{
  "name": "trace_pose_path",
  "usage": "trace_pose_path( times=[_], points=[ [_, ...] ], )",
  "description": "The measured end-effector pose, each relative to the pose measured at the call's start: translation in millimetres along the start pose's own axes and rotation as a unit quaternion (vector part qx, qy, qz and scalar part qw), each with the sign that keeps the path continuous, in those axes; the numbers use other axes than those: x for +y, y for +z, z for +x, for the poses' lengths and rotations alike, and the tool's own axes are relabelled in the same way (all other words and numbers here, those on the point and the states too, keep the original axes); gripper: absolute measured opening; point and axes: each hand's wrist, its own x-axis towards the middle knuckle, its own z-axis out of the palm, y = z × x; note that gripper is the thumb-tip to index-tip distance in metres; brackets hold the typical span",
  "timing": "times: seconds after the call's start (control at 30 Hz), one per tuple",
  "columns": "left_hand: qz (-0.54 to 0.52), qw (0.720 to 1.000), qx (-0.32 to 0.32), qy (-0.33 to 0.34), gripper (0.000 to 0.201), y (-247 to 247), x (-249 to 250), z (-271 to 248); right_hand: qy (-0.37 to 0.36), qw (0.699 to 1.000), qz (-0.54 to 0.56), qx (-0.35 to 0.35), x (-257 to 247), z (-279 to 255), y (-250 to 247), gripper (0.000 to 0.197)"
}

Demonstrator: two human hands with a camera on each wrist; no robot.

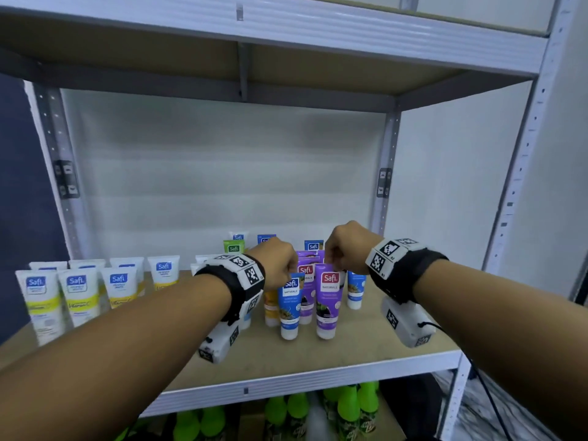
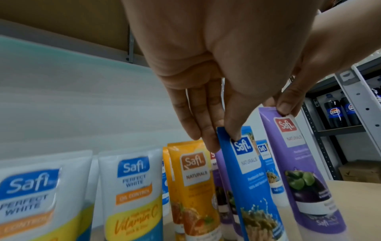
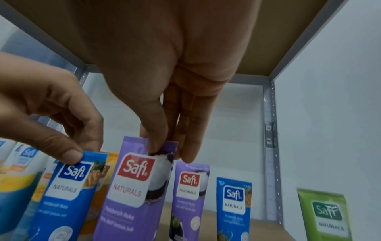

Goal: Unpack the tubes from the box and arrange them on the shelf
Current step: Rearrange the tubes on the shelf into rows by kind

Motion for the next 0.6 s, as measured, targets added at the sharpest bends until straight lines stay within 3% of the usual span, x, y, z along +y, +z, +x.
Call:
trace_pose_path(
  times=[0.23,0.4,0.5,0.6],
  points=[
    [-0.028,0.999,0.016,-0.005,0.019,23,-1,-1,0.021,0.999,0.024,-0.009,5,-3,23,0.01],
    [-0.088,0.995,0.048,-0.027,0.017,32,-5,-4,0.055,0.996,0.068,0.0,8,-7,29,0.017],
    [-0.144,0.985,0.054,-0.072,0.025,41,-7,-9,0.122,0.984,0.128,0.001,13,-12,42,0.035],
    [-0.185,0.974,0.047,-0.121,0.038,52,-6,-15,0.187,0.97,0.153,0.012,15,-19,61,0.07]
  ],
)
